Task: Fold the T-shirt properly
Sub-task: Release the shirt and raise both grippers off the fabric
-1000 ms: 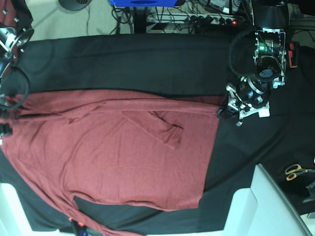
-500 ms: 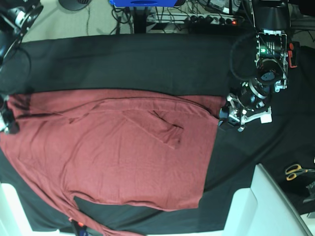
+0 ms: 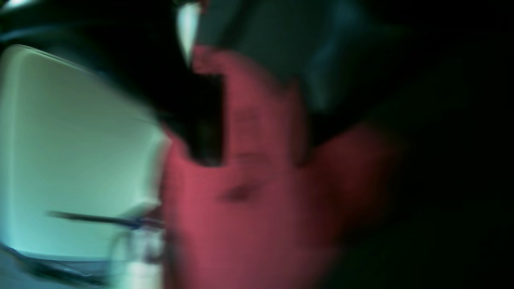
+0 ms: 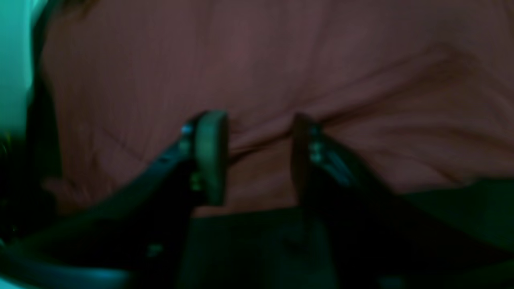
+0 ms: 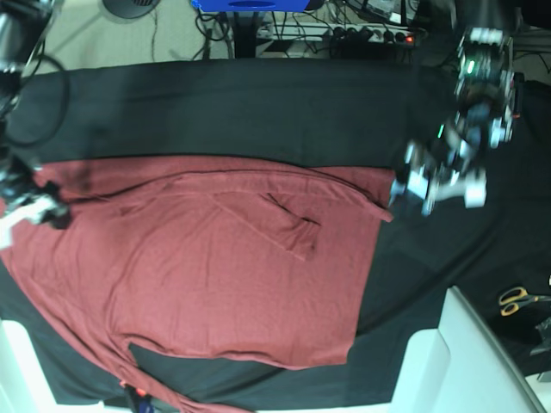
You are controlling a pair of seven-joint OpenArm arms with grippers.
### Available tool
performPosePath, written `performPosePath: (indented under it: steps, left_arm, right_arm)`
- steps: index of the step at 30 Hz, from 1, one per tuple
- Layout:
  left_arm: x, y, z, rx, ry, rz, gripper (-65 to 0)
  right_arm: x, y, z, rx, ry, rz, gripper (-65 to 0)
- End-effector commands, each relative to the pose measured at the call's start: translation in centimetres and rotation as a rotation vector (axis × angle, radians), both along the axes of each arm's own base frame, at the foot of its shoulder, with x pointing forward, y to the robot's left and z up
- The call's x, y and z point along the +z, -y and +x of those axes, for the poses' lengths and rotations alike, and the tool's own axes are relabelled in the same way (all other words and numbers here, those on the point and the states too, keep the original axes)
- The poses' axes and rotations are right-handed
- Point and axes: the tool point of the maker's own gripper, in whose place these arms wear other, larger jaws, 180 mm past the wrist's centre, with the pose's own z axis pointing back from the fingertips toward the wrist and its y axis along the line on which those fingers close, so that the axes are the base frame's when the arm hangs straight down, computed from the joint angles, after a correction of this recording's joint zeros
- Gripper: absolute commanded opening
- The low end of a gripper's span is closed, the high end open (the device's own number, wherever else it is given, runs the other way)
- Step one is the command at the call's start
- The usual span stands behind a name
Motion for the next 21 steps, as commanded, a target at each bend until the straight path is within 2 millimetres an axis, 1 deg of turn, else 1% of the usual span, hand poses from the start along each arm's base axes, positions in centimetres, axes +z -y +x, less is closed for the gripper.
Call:
performPosePath:
  steps: [1, 2, 4, 5, 7, 8, 9, 11, 13, 15, 18, 21]
  left_arm:
    - [0.6, -1.4, -0.5, -0.007, 0.018, 0.048, -58.3]
    - [-0.3, -2.9, -2.1, 0.011, -0.020, 0.103, -65.0]
    - [-1.4, -6.2, -5.2, 0.049, -0.086, 0.209, -65.0]
    - [-1.8, -7.6, -6.5, 0.068, -0.116, 0.255, -65.0]
    - [-2.3, -9.9, -9.0, 0.094, -0.169, 0.337, -65.0]
    - [-2.4, -11.0, -10.0, 0.102, -0.190, 0.373, -65.0]
    - [-2.4, -11.6, -10.6, 0.090, -0.193, 0.405, -65.0]
    - [-2.1, -11.6, -10.8, 0.037, -0.165, 0.441, -65.0]
    - [-1.9, -10.9, -10.8, -0.034, -0.122, 0.460, -65.0]
    - [-1.7, -9.7, -10.6, -0.088, -0.077, 0.457, -65.0]
    - [-1.4, -7.9, -10.1, -0.158, -0.026, 0.490, -65.0]
    - [-1.2, -6.3, -9.8, -0.237, -0.020, 0.585, -65.0]
  right_arm:
    - [1.2, -1.0, 0.2, 0.054, 0.042, -0.026, -51.8]
    - [1.3, -2.8, -0.2, 0.110, 0.045, -0.035, -56.0]
    - [1.4, -5.4, -0.9, 0.198, 0.044, -0.045, -62.3]
    - [1.0, -6.7, -1.4, 0.236, 0.031, -0.039, -64.5]
    - [-0.1, -9.3, -2.6, 0.306, -0.003, -0.020, -64.5]
    - [-0.7, -10.6, -3.1, 0.345, -0.020, -0.009, -64.5]
    - [-1.1, -12.1, -3.7, 0.385, -0.037, 0.002, -64.5]
    - [-2.0, -14.5, -4.7, 0.426, -0.076, 0.022, -64.5]
    - [-2.9, -16.4, -5.5, 0.437, -0.129, 0.027, -64.5]
    - [-3.7, -17.7, -6.3, 0.475, -0.162, -0.008, -64.5]
    - [-4.2, -20.1, -6.9, 0.551, -0.163, -0.054, -64.5]
    - [-4.7, -21.1, -7.4, 0.578, -0.163, -0.098, -64.5]
